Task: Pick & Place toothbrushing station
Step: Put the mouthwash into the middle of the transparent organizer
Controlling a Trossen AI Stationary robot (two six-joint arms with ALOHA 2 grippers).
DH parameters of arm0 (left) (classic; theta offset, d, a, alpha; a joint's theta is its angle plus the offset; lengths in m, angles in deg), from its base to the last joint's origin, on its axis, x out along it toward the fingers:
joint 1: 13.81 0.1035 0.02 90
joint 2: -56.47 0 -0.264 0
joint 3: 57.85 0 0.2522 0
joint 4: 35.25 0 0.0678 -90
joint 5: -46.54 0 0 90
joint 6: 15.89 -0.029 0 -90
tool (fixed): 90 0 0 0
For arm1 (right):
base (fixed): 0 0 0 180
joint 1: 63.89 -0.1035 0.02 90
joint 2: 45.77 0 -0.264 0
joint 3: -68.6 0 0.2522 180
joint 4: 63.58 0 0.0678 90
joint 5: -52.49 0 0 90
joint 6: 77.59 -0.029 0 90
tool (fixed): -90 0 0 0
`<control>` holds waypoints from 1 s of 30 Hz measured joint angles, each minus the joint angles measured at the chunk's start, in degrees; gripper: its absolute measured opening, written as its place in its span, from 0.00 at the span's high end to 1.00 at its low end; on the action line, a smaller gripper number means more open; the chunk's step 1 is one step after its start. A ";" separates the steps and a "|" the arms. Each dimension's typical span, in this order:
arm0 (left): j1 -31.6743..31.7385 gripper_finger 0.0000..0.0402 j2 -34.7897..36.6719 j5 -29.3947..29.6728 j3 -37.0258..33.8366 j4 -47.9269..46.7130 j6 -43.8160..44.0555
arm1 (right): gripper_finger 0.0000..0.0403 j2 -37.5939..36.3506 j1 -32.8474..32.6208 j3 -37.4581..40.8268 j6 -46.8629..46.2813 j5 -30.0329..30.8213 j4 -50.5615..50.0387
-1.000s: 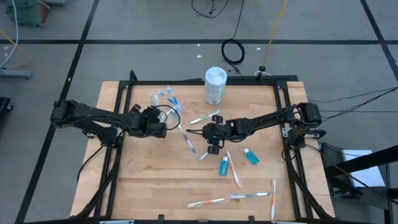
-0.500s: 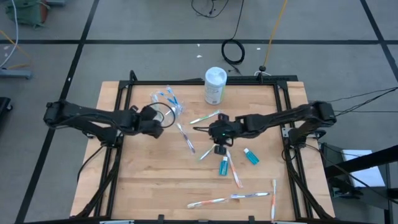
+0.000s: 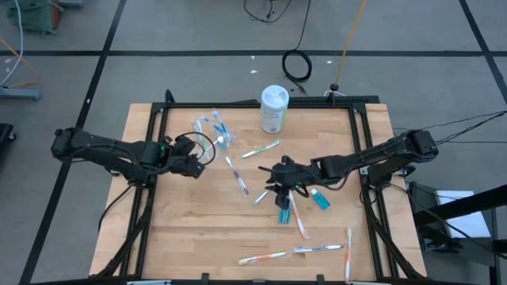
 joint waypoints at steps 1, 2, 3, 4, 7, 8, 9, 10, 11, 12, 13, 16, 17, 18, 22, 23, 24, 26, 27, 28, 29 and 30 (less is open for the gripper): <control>0.01 0.64 -0.01 0.07 0.00 0.21 0.08 | 0.77 0.02 -0.03 1.40 1.10 -0.06 3.17; 0.00 0.64 -0.02 0.05 0.00 0.46 0.09 | 0.77 0.07 0.14 2.77 2.73 -0.06 6.13; -0.04 0.64 -0.06 0.07 0.00 0.64 0.09 | 0.77 0.07 0.58 3.99 3.42 0.00 7.92; -0.09 0.64 -0.11 0.07 0.00 0.82 0.11 | 0.77 0.04 0.99 4.98 2.22 0.06 9.11; -0.15 0.64 -0.16 0.07 0.00 0.85 -0.49 | 0.77 0.02 1.58 6.57 -8.64 -0.19 8.29; -0.15 0.64 -0.15 0.17 0.00 0.89 -0.91 | 0.77 0.02 1.56 6.97 -12.05 -1.54 7.25; -0.15 0.64 -0.17 0.22 0.00 0.87 -1.09 | 0.77 0.02 1.49 7.32 -14.68 -3.20 6.41; -0.15 0.64 -0.17 0.49 0.00 0.86 -1.04 | 0.77 0.02 1.38 7.81 -17.29 -5.09 5.81; -0.15 0.64 -0.16 0.90 0.00 0.86 -0.70 | 0.77 0.02 1.20 8.44 -20.10 -7.10 5.49; -0.15 0.64 -0.15 1.38 0.00 0.87 -0.27 | 0.77 0.02 1.09 9.21 -23.37 -9.17 5.51; -0.15 0.64 -0.17 1.75 0.00 0.91 0.11 | 0.77 0.15 0.91 10.04 -27.01 -11.14 5.83; -0.15 0.64 -0.15 3.31 0.00 1.30 0.66 | 0.77 0.22 0.57 12.70 -36.35 -14.29 6.80; -0.15 0.64 -0.17 3.79 0.00 1.30 0.66 | 0.77 0.22 0.53 13.43 -38.06 -14.80 6.88; -0.15 0.64 -0.17 4.02 0.00 1.29 0.66 | 0.77 0.22 0.36 14.15 -39.79 -14.94 6.86; -0.15 0.64 -0.17 4.05 0.00 1.28 0.67 | 0.77 0.24 0.18 16.56 -50.85 -15.02 6.73; -0.15 0.64 -0.17 4.06 0.00 1.28 0.66 | 0.77 0.24 0.18 16.82 -52.70 -15.01 6.74; -0.15 0.64 -0.17 4.07 -0.01 1.29 0.58 | 0.77 0.22 0.18 16.93 -53.68 -15.01 6.75; -0.15 0.64 -0.17 4.07 0.00 1.28 -0.11 | 0.77 0.22 0.18 16.97 -53.91 -14.98 6.79; -0.15 0.64 -0.17 4.07 0.00 1.28 -0.41 | 0.77 0.22 0.18 16.97 -53.83 -14.98 6.81; -0.15 0.64 -0.17 4.07 -0.02 1.28 -0.50 | 0.77 0.22 0.18 16.97 -53.71 -14.98 6.76; -0.15 0.64 -0.17 4.07 -0.02 1.28 -0.50 | 0.77 0.22 0.18 16.97 -53.66 -15.00 6.57; -0.15 0.64 -0.17 4.07 -0.02 1.28 -0.48 | 0.77 0.22 0.18 16.97 -53.65 -15.01 6.20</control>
